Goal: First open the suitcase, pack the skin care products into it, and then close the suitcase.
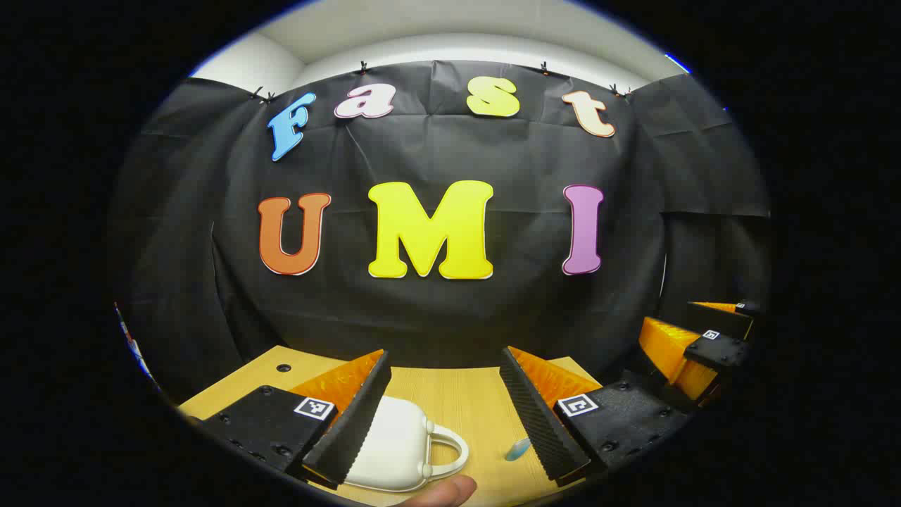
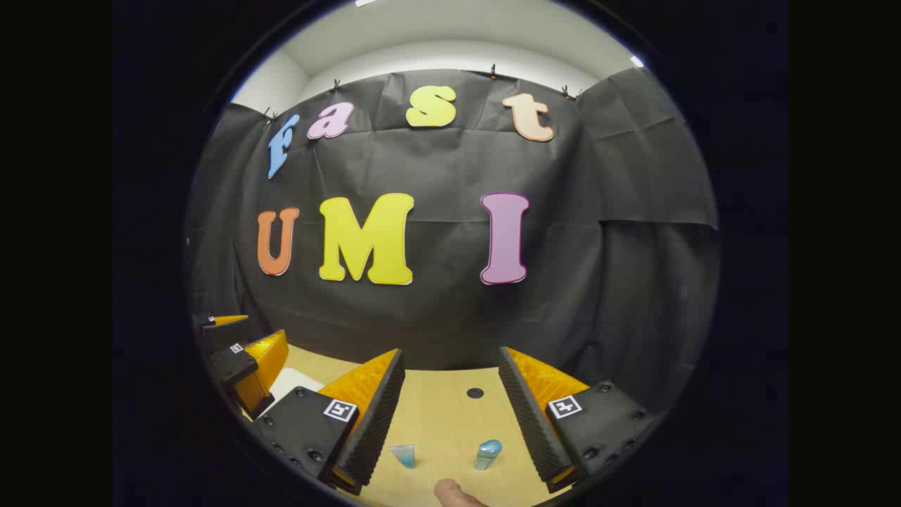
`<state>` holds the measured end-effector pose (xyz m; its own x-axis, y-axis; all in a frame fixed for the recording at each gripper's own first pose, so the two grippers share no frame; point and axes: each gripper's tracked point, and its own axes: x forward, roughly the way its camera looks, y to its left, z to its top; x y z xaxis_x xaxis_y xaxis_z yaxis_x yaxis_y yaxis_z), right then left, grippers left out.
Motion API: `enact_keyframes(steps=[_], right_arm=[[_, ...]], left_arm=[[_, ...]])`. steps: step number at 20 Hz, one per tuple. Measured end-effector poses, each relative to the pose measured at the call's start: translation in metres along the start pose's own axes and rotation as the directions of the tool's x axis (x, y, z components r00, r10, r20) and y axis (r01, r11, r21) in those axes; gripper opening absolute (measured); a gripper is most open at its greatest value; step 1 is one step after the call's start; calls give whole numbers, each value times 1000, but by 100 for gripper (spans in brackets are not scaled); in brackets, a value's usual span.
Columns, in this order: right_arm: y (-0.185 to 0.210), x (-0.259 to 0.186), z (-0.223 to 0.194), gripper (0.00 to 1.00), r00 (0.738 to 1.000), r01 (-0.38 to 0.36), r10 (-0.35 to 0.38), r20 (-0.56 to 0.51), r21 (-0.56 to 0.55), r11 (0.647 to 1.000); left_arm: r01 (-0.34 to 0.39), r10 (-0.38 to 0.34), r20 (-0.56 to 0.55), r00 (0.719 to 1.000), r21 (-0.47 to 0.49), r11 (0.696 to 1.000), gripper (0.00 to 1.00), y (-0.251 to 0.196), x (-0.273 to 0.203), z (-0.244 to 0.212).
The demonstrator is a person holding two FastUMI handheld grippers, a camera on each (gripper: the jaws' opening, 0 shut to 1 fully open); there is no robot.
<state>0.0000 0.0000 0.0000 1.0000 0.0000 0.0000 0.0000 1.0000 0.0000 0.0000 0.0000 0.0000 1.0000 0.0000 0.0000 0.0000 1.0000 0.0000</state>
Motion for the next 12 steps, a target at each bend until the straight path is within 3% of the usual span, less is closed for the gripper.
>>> enact_keyframes(steps=[12], right_arm=[[17, 1, -4, 80, 999, -44, 44, -1, -69, 997]], left_arm=[[-12, 10, -54, 998, -36, 999, 99, 3, -1, -11]])
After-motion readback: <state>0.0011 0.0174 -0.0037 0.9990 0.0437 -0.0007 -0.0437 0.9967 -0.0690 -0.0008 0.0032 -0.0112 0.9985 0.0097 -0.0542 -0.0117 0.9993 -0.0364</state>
